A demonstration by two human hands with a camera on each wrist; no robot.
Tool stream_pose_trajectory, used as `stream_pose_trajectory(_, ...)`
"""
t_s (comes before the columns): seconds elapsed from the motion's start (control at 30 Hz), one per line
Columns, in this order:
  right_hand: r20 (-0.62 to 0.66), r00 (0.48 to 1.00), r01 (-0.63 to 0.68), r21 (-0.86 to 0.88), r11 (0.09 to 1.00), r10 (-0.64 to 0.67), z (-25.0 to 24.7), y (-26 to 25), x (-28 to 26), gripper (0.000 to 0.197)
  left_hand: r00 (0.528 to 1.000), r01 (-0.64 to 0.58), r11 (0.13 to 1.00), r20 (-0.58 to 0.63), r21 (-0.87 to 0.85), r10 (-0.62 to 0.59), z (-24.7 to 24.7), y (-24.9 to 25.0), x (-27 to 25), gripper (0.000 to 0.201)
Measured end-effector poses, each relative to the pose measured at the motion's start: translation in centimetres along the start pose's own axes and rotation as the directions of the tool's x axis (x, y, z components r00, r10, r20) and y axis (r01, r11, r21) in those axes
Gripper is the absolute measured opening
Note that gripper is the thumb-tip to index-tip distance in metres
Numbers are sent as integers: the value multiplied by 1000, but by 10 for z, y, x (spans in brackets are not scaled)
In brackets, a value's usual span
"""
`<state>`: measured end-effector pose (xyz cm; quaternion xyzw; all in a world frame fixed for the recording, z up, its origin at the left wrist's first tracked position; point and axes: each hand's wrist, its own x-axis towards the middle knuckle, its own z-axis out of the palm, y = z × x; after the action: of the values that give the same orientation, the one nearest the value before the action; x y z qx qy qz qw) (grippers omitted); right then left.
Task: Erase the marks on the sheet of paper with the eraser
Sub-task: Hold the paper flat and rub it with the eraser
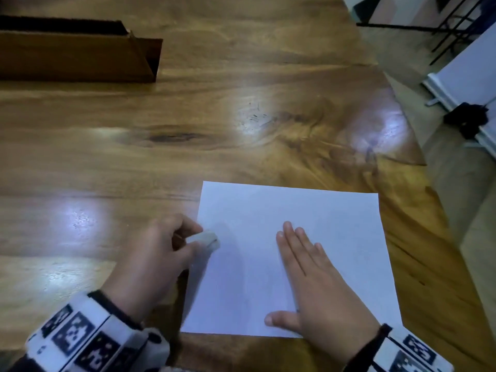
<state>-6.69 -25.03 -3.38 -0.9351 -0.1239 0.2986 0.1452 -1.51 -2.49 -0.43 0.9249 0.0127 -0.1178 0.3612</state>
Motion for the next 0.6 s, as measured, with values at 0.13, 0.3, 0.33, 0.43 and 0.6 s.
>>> stream_pose_trajectory(0.13,-96,995,-25,-10,1000,24,-13,6,3,104,993,-102,995,56,-11,103,27,2,-8,11)
stream_pose_trajectory(0.3,-191,965,-200,-94,975,179,-63,29,41,113,948,-318,941,36,113,316,48,-9,-3,19)
stream_pose_trajectory(0.33,-179,964,-215,-83,973,197,-67,30,46,115,953,-304,947,49,102,300,50,-7,-3,18)
stream_pose_trajectory(0.43,-204,959,-220,-86,972,198,-73,31,52,110,980,-130,980,134,-149,150,45,3,-5,16)
stream_pose_trajectory(0.6,-197,966,-192,-116,975,167,-69,28,47,104,947,-301,953,107,-23,302,47,-15,-13,27)
